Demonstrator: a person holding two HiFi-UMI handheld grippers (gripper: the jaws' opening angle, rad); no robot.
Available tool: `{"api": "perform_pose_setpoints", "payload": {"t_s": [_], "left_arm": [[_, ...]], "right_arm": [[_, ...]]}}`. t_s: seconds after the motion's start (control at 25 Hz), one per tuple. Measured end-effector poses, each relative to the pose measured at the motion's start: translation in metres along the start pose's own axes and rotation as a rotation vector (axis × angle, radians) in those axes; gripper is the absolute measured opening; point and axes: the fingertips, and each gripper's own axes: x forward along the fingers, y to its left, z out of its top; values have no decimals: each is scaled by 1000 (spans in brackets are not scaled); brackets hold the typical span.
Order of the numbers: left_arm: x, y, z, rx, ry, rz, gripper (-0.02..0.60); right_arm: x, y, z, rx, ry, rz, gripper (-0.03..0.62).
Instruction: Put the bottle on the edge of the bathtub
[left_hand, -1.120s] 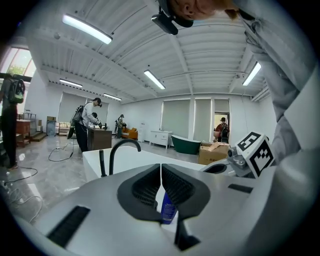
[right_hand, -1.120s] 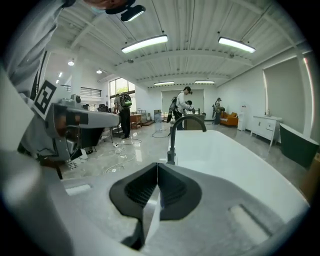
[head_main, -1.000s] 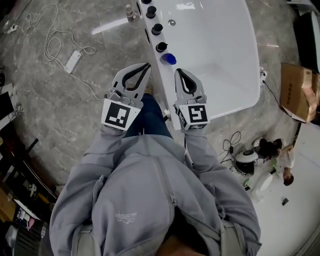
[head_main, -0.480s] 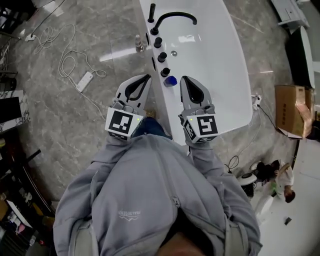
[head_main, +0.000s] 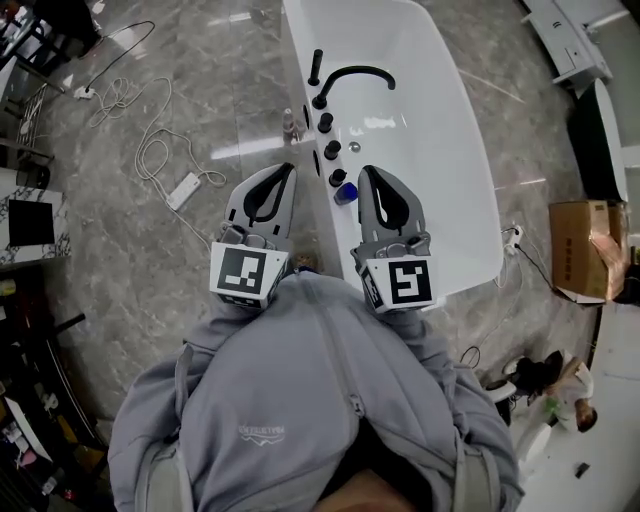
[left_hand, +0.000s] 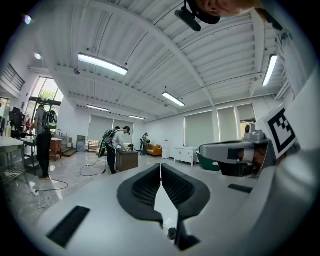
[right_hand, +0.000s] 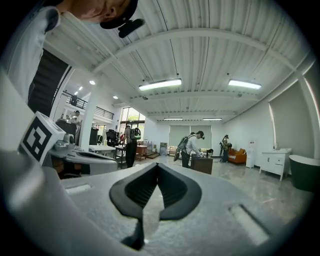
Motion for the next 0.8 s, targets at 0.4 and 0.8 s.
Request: {"api": "perform_pose_setpoints", "payload": {"t_s": [0.4, 0.8], "left_arm": [[-23, -5, 13, -5, -23, 47, 11], [-27, -7, 15, -1, -35, 35, 12]], "right_arm": [[-2, 23, 2, 15, -15, 41, 5], [-6, 30, 1, 22, -15, 47, 5]]}}
